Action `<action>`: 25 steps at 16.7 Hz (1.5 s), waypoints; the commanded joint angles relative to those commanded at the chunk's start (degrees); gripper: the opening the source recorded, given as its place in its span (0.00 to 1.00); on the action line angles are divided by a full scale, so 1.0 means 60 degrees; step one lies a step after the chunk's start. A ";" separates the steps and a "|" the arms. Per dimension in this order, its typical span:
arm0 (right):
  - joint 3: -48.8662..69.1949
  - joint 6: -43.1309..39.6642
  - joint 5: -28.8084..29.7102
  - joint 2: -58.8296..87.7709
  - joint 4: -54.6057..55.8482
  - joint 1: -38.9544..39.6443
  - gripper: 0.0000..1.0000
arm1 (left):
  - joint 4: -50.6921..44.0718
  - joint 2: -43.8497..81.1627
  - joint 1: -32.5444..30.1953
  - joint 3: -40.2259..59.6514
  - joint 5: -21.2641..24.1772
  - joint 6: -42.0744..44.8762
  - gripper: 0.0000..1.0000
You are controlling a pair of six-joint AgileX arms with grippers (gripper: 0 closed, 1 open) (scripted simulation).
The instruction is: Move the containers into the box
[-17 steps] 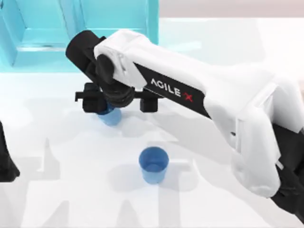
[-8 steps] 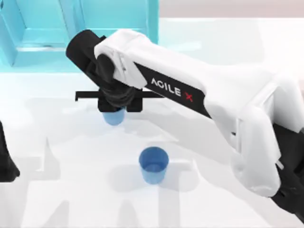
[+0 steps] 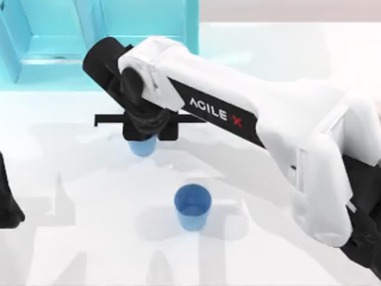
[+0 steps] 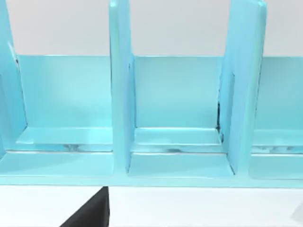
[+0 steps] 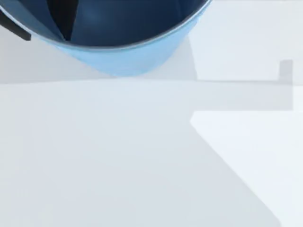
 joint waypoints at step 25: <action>-0.4564 -0.3555 -0.0979 -0.5013 -0.0569 -0.3556 0.00 | 0.0000 0.0000 0.0000 0.0000 0.0000 0.0000 1.00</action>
